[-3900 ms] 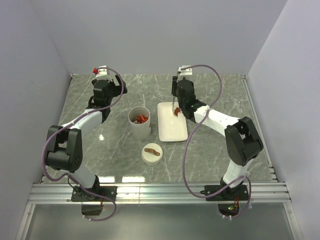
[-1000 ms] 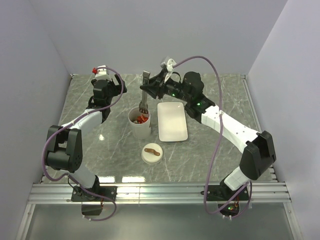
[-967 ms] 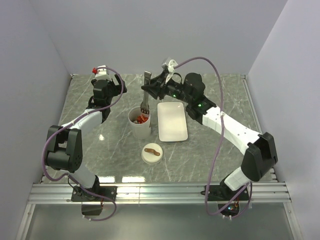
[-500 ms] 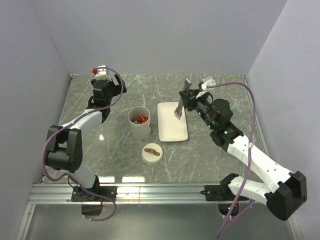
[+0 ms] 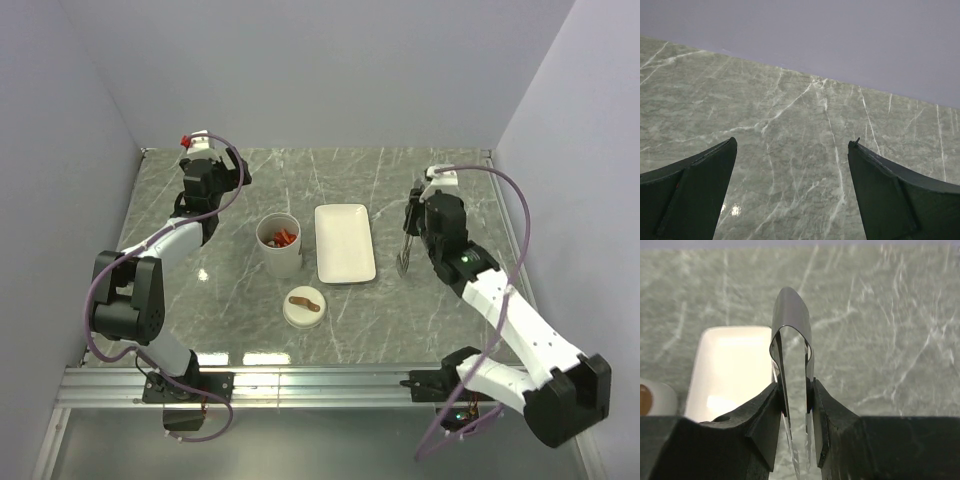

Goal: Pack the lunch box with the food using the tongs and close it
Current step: Put down the clamp

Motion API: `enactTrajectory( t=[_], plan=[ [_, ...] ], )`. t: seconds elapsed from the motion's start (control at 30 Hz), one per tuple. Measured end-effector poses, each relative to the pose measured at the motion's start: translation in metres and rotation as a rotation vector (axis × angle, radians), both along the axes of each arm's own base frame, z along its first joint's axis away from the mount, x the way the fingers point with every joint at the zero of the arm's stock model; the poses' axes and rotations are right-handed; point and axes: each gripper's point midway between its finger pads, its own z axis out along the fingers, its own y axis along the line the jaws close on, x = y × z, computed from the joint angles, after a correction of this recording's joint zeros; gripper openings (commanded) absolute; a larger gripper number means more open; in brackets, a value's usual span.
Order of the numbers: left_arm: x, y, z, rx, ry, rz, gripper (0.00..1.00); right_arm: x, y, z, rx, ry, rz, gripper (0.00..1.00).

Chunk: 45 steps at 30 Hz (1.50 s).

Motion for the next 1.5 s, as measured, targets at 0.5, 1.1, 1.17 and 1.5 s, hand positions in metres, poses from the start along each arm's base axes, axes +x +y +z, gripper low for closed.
enactTrajectory(
  t=[0.5,1.1,1.17,1.5],
  plan=[
    [0.000,-0.002,0.000,-0.002,0.001,-0.009,0.99,0.050,0.007,-0.105,-0.030,0.427,0.083,0.37],
    [0.000,-0.003,0.000,-0.003,0.001,-0.014,0.99,0.111,-0.001,-0.208,-0.045,0.707,0.018,0.45],
    [0.000,-0.003,0.000,-0.003,0.001,-0.014,0.99,0.112,-0.002,-0.212,-0.047,0.715,0.008,0.46],
    [0.000,-0.003,0.000,-0.003,0.001,-0.014,1.00,0.110,-0.005,-0.214,-0.054,0.727,-0.009,0.56]
  ],
)
